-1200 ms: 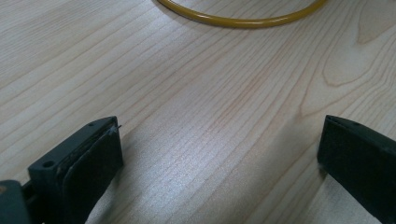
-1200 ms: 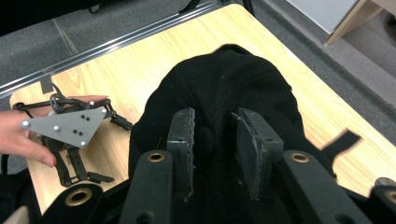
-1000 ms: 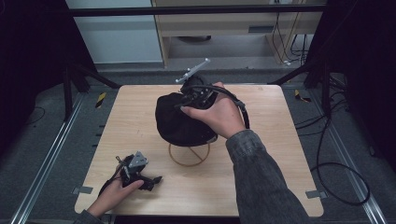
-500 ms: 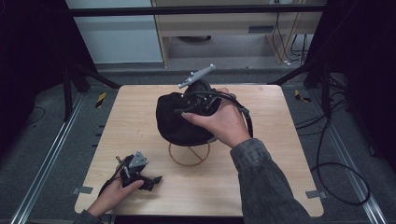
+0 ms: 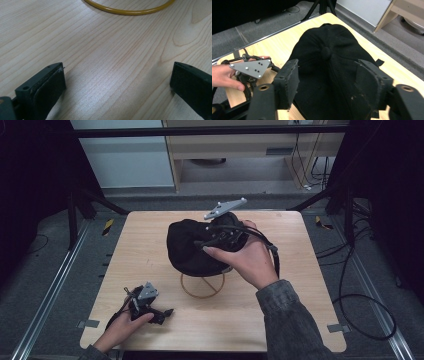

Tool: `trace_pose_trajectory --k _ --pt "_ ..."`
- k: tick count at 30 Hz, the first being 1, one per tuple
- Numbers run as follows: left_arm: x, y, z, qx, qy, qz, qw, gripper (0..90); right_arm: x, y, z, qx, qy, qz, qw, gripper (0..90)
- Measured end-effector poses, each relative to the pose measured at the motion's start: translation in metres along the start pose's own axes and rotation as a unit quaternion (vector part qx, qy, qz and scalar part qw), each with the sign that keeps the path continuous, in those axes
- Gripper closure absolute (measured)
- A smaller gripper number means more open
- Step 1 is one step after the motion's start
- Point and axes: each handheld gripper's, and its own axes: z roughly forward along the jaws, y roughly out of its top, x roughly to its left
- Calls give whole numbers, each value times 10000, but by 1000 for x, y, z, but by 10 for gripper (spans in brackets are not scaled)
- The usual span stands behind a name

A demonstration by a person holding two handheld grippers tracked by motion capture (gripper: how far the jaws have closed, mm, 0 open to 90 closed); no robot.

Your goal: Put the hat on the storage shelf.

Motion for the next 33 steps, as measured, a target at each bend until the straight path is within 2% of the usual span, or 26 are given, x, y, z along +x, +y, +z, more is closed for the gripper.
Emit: trace_pose_trajectory --k 3,7,12,18,21,28,29,33 --pt "0 0 0 1 -2 -3 10000 0 0 -3 -4 -73 -27 5 10000 310" --pt "0 0 0 2 -2 0 10000 0 2 -8 -10 -159 -174 2 9997 217" --pt "0 0 0 -11 1 -3 10000 0 2 -11 -13 -171 -212 34 9996 181" --pt "0 0 0 -13 -1 -10 10000 0 0 -21 -25 -207 -320 61 9993 146" --pt "0 0 0 -14 0 -11 10000 0 -5 -31 -35 -251 -445 134 9986 122" --pt "0 0 0 -12 2 -11 10000 0 -14 -45 -45 -314 -612 242 9973 94" --pt "0 0 0 -4 -1 -1 10000 0 -16 -51 -48 -349 -698 276 9966 84" --pt "0 0 0 -6 -1 1 10000 0 -21 -62 -51 -357 -768 378 9957 77"
